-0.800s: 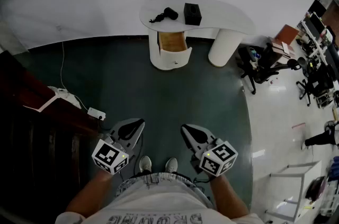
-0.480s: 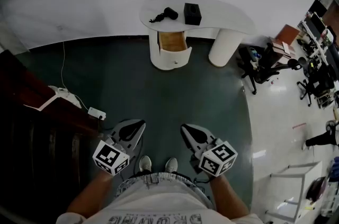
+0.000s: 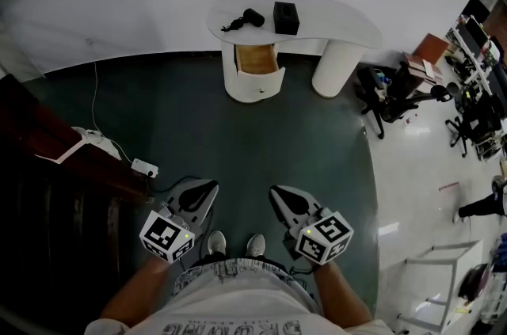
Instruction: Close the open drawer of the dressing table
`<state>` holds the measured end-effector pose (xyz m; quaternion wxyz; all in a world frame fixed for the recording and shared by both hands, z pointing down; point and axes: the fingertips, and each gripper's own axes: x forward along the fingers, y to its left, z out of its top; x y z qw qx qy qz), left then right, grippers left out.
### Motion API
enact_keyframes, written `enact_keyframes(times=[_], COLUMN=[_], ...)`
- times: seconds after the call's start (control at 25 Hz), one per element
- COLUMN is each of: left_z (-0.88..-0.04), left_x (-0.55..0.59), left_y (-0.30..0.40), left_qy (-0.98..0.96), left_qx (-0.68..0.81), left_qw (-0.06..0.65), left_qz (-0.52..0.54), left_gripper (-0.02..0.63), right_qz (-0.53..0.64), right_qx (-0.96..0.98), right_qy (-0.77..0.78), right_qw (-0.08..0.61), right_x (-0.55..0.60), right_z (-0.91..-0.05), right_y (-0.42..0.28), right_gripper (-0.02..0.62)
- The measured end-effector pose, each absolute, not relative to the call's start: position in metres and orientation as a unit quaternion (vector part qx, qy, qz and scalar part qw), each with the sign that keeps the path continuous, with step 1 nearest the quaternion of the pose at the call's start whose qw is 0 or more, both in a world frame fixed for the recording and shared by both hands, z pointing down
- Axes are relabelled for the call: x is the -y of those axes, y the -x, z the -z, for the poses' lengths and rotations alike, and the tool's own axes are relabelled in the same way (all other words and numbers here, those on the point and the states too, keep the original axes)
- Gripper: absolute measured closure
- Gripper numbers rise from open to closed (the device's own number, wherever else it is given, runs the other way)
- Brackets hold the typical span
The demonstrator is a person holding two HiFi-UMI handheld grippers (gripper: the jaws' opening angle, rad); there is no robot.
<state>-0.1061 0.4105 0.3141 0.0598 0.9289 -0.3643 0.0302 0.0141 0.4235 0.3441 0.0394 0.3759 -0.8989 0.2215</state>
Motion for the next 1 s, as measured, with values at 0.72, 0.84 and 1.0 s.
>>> enact_keyframes(times=[0.72, 0.84, 1.0], left_z=[-0.318, -0.314, -0.316], left_x=[-0.421, -0.422, -0.423], left_y=[0.085, 0.082, 0.081], left_qy=[-0.925, -0.924, -0.924], left_qx=[0.375, 0.376, 0.377], left_qw=[0.055, 0.056, 0.054], left_qz=[-0.030, -0.032, -0.033], left_gripper=[0.584, 0.584, 0.584], right_qz=[-0.216, -0.214, -0.214], right_qx=[0.903, 0.902, 0.901], right_qy=[-0.370, -0.373, -0.375], right_qw=[0.037, 0.039, 0.034], right_x=[-0.430, -0.430, -0.430], right_z=[-0.347, -0.341, -0.343], right_y=[-0.037, -0.041, -0.044], right_gripper=[0.552, 0.537, 0.512])
